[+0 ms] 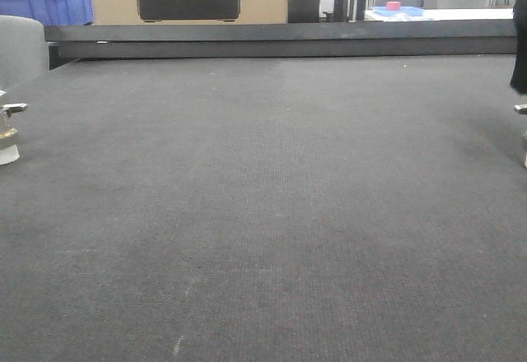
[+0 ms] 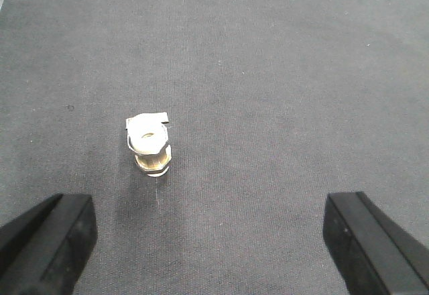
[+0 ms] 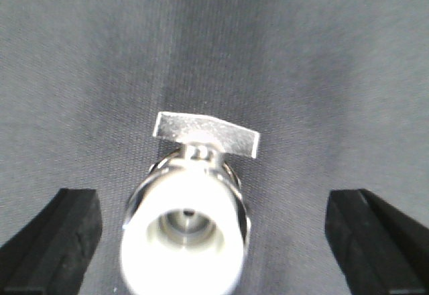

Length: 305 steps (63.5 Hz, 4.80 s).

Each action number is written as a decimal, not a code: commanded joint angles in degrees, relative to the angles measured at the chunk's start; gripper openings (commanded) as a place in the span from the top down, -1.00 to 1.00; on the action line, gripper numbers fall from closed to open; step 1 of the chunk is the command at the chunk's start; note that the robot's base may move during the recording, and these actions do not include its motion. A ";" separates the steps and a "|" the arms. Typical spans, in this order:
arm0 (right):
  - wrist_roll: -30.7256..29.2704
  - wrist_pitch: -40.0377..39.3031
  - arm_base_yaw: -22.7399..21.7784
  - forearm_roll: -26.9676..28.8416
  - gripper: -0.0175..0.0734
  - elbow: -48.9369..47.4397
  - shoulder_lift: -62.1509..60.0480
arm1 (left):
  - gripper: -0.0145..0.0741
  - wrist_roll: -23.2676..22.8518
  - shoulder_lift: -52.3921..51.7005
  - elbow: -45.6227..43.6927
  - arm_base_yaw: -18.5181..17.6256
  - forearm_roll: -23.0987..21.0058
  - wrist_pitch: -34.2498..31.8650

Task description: Place valve from conveyor to right shelf box

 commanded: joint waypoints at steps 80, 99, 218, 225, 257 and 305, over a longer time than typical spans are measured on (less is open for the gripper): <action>-0.38 2.80 2.25 -1.53 0.95 -0.48 0.08 | -0.65 -0.34 4.80 -6.52 1.80 1.13 10.66; -0.38 0.74 2.25 3.34 0.95 4.32 -10.50 | -0.65 7.71 18.85 -16.14 9.36 -0.73 17.45; -0.38 -4.12 2.25 6.13 0.95 12.19 -16.39 | 0.92 11.00 52.82 -30.82 8.64 -3.35 17.13; -0.38 -4.12 2.25 6.70 0.95 12.19 -17.49 | 0.92 11.00 48.18 -30.82 8.64 -3.35 17.15; -0.38 -10.66 2.25 6.70 0.95 11.30 -29.12 | 0.92 10.54 26.16 -30.82 6.03 -3.98 14.47; -0.38 -8.59 2.25 7.74 0.95 4.09 -41.28 | 0.92 7.97 5.26 -18.03 3.26 -2.77 10.27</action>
